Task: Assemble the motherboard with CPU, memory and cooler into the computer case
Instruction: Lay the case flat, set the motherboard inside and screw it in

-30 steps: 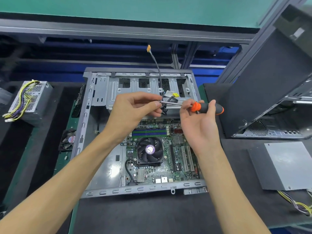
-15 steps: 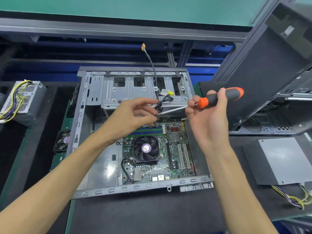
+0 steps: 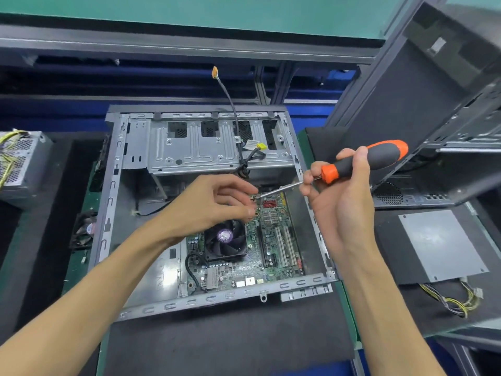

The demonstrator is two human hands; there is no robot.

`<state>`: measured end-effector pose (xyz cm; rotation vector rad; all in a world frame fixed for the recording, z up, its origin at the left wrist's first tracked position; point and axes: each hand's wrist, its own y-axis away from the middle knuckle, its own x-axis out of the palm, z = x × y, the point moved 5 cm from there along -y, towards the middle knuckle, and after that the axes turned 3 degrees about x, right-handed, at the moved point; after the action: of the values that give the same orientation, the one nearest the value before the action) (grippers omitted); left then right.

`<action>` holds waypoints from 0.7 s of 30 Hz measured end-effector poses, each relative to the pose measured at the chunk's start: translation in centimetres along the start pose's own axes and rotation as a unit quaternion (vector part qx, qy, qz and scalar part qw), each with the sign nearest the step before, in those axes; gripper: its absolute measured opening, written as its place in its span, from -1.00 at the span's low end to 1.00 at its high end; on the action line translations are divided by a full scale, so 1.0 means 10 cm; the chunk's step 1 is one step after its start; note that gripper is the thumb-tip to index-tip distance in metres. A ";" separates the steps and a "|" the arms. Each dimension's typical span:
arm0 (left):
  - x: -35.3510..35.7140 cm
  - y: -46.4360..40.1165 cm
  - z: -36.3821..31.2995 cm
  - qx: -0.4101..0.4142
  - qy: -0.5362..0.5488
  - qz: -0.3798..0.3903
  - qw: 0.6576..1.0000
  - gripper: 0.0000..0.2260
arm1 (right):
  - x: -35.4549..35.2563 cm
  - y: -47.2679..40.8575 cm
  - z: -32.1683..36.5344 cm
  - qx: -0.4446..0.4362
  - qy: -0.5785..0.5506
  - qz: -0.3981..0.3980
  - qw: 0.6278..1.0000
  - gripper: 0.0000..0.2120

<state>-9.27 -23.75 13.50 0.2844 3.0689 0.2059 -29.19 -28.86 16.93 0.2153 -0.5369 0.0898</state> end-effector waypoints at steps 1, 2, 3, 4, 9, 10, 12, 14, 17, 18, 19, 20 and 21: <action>0.00 0.01 0.00 0.001 0.021 -0.006 1.000 -0.72 | 0.00 0.00 0.00 0.000 -0.005 -0.002 1.000 -0.73; 0.00 0.03 0.01 0.004 0.045 -0.014 0.999 -0.74 | 0.01 0.00 0.00 0.000 -0.008 -0.004 1.000 -0.73; 0.00 0.03 0.01 0.007 0.065 -0.025 0.998 -0.77 | 0.01 0.00 0.00 0.001 -0.013 -0.006 1.000 -0.73; 0.00 0.04 0.02 0.012 0.080 -0.038 0.996 -0.79 | 0.03 0.01 -0.01 0.001 -0.017 -0.007 1.000 -0.73; 0.00 0.04 0.05 0.045 0.145 -0.104 0.983 -0.86 | 0.07 0.02 -0.05 -0.003 -0.056 -0.014 0.998 -0.72; 0.00 0.05 0.06 0.050 0.166 -0.114 0.978 -0.86 | 0.07 0.02 -0.06 -0.003 -0.068 -0.017 0.998 -0.72; 0.02 0.05 0.07 0.055 0.215 -0.136 0.966 -0.84 | 0.08 0.02 -0.09 0.001 -0.090 -0.025 0.996 -0.72; 0.03 0.06 0.08 0.056 0.247 -0.156 0.955 -0.84 | 0.09 0.03 -0.12 0.005 -0.108 -0.031 0.994 -0.72; 0.05 0.07 0.08 0.058 0.250 -0.170 0.952 -0.85 | 0.10 0.05 -0.15 0.005 -0.131 -0.032 0.991 -0.72; 0.05 0.07 0.08 0.058 0.248 -0.171 0.952 -0.85 | 0.10 0.06 -0.15 0.004 -0.135 -0.032 0.990 -0.72; 0.05 0.07 0.08 0.058 0.244 -0.170 0.953 -0.84 | 0.10 0.07 -0.16 0.004 -0.138 -0.032 0.990 -0.72; 0.04 0.07 0.08 0.058 0.237 -0.168 0.955 -0.83 | 0.11 0.08 -0.16 0.005 -0.139 -0.031 0.990 -0.72; 0.05 0.06 0.08 0.059 0.229 -0.162 0.958 -0.79 | 0.10 0.08 -0.16 0.004 -0.141 -0.029 0.990 -0.71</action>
<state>-9.56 -22.96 12.80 -0.3127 3.5230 0.0800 -27.60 -27.67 16.24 0.2534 -0.8106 0.0051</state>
